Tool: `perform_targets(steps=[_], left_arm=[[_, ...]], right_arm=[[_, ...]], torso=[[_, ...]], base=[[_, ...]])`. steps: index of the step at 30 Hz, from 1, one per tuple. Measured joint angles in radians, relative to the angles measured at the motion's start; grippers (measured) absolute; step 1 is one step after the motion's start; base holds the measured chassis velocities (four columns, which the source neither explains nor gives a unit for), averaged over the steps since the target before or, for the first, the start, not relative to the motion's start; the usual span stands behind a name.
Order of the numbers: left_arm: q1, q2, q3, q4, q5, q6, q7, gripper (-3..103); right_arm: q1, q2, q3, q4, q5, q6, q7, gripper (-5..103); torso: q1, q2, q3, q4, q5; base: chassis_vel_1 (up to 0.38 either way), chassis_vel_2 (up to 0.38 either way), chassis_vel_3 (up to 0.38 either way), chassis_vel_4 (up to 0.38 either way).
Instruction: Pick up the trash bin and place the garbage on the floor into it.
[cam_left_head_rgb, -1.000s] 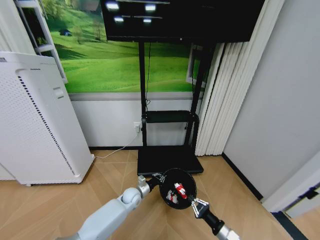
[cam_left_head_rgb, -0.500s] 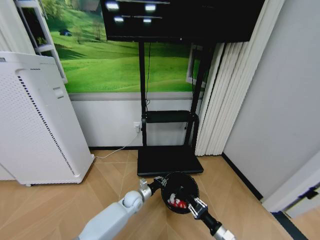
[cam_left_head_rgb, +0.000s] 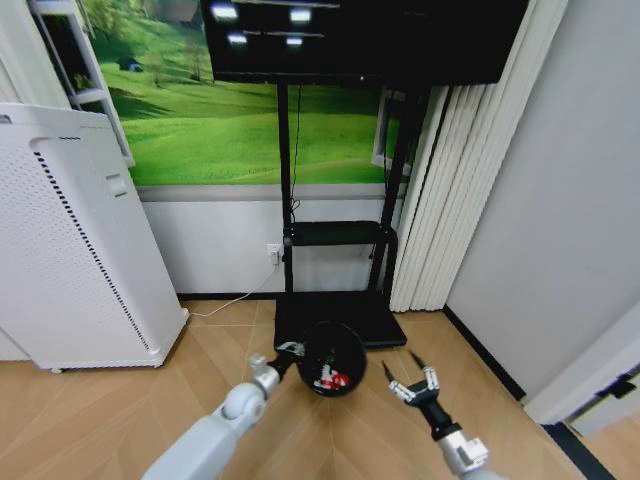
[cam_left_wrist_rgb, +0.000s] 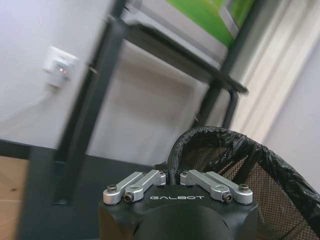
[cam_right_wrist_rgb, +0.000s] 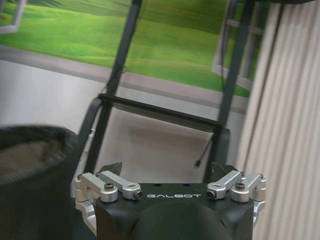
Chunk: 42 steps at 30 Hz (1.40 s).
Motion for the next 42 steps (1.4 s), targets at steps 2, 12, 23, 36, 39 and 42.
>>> perform_targets(steps=[2,12,23,36,39,42], left_arm=[[0.076,0.022,-0.077,-0.075,-0.003,-0.001,-0.020,7],[0.495,0.021,-0.559,-0.323,0.073,-0.020,-0.262,7],[0.758,-0.091,-0.952,-0.431,0.022,0.050,-0.356,7],[1.025,-0.304,-1.210,-0.446,-0.174,0.085,-0.342,7],[1.038,-0.320,-1.218,-0.415,-0.171,0.081,-0.347,7],[1.031,-0.326,-1.220,-0.373,-0.158,0.060,-0.345,7]], right_arm=[[0.003,0.006,0.004,0.003,0.000,-0.012,0.023,99],[0.017,0.048,0.038,0.001,0.017,-0.079,0.124,100],[0.032,0.073,0.074,0.004,0.059,-0.124,0.161,100],[0.076,0.069,0.058,-0.028,0.061,-0.136,0.154,100],[0.078,0.072,0.057,-0.036,0.061,-0.129,0.149,100],[0.086,0.073,0.053,-0.044,0.061,-0.126,0.148,100]], torso=[[0.000,0.000,0.000,0.0000,0.0002],[0.000,0.000,0.000,0.0001,0.0001],[0.000,0.000,0.000,-0.0006,0.0002],[0.000,0.000,0.000,0.0001,0.0005],[0.000,0.000,0.000,0.0003,0.0007],[0.000,0.000,0.000,0.0003,0.0004]], base=[[0.000,0.000,0.000,0.000],[0.000,0.000,0.000,0.000],[0.000,0.000,0.000,0.000],[0.000,0.000,0.000,0.000],[0.071,0.092,-0.088,-0.062],[0.147,0.129,-0.134,-0.145]])
